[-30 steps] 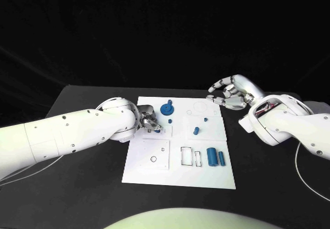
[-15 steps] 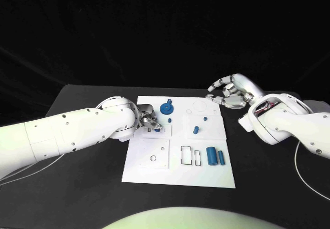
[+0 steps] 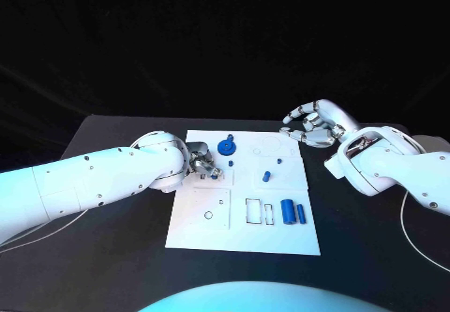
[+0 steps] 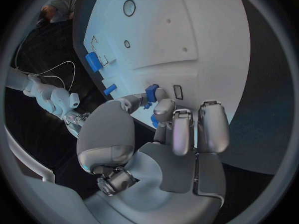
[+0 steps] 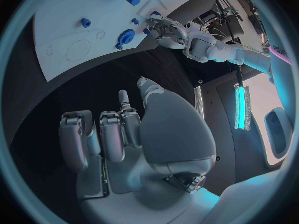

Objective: Assemble the parts on the task board

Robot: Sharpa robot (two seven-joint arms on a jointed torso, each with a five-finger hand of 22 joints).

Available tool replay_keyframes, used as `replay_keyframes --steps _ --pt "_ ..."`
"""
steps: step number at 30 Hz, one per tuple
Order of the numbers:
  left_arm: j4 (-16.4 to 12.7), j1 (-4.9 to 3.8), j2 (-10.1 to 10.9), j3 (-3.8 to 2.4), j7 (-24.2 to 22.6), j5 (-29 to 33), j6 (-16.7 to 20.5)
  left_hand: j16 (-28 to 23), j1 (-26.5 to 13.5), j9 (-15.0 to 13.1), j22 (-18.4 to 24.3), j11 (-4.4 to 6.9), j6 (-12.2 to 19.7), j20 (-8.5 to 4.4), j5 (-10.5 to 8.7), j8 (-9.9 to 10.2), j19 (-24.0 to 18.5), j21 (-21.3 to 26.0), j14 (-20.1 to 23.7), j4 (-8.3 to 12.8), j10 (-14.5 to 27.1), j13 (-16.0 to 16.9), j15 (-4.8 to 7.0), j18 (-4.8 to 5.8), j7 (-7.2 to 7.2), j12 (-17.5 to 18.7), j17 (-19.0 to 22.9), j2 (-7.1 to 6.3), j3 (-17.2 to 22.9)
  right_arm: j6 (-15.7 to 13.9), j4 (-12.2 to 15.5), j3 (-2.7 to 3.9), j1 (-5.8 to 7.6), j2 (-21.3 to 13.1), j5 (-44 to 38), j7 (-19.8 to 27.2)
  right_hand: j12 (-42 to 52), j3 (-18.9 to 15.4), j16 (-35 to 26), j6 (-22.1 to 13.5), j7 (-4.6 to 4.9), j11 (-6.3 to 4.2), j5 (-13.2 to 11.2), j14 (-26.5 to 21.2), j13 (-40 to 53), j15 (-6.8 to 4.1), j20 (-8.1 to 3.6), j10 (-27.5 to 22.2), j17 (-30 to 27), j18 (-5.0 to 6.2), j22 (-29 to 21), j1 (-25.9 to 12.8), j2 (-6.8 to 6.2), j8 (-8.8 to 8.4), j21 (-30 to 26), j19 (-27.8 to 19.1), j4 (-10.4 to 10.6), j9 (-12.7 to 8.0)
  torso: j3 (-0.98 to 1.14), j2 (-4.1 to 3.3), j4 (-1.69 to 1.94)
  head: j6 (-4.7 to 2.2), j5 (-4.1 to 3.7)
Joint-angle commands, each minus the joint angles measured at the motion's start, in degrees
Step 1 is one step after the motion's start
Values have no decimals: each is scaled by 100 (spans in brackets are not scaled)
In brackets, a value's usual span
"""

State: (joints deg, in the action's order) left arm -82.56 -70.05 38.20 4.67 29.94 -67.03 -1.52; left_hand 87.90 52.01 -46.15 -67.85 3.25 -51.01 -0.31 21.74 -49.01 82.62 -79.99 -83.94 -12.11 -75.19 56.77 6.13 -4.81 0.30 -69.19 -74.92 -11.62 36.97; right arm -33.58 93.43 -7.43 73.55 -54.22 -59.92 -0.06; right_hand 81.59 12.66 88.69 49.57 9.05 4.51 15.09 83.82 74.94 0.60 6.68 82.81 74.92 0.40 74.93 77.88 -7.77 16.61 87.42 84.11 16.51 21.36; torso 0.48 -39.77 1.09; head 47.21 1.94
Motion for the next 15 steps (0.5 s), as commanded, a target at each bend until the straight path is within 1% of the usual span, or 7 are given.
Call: replay_keyframes --steps 1,5,11,15 --pt "-10 30 -27 21 2 91 -202 38 -39 -7 -10 0 -16 -24 -21 19 19 -26 -519 -37 -35 13 38 70 31 -21 -1156 8 -100 -14 3 0 -3 1 -7 54 -27 25 -34 -40 12 -11 9 506 711 -36 -37 -43 1060 49 1265 -66 -17 37 -30 392 12 -9 -1 3 0 -6 -1" --pt "-1 30 -28 21 2 92 -200 41 -45 -12 -18 0 -24 -24 -17 26 22 -28 -520 -114 -34 10 38 71 30 -24 -1161 30 -192 -16 3 0 -3 -1 -5 56 -32 26 -38 -43 12 -12 1 503 706 -36 -37 -47 1051 51 1259 -98 -18 42 -37 387 13 -10 -1 4 2 -8 -2" --pt "4 31 -26 21 0 93 -201 44 -41 -16 -32 0 -27 -23 -18 29 26 -34 -521 -146 -38 19 39 73 29 -32 -1166 22 -249 -18 3 0 -3 -5 0 58 -36 26 -46 -48 10 -13 -19 499 702 -37 -38 -50 1034 54 1250 -150 -20 50 -49 380 14 -11 -4 3 1 -12 -1" --pt "-10 31 -6 14 -5 106 -174 43 -36 -27 -31 0 -35 -24 -23 36 25 -31 -520 -247 -33 13 39 73 31 -35 -1161 -4 -430 -21 0 0 -4 -7 2 61 -42 25 -50 -55 7 -14 -71 498 695 -39 -39 -54 1029 57 1242 -215 -20 61 -60 374 14 -13 -8 3 -1 -21 -2"
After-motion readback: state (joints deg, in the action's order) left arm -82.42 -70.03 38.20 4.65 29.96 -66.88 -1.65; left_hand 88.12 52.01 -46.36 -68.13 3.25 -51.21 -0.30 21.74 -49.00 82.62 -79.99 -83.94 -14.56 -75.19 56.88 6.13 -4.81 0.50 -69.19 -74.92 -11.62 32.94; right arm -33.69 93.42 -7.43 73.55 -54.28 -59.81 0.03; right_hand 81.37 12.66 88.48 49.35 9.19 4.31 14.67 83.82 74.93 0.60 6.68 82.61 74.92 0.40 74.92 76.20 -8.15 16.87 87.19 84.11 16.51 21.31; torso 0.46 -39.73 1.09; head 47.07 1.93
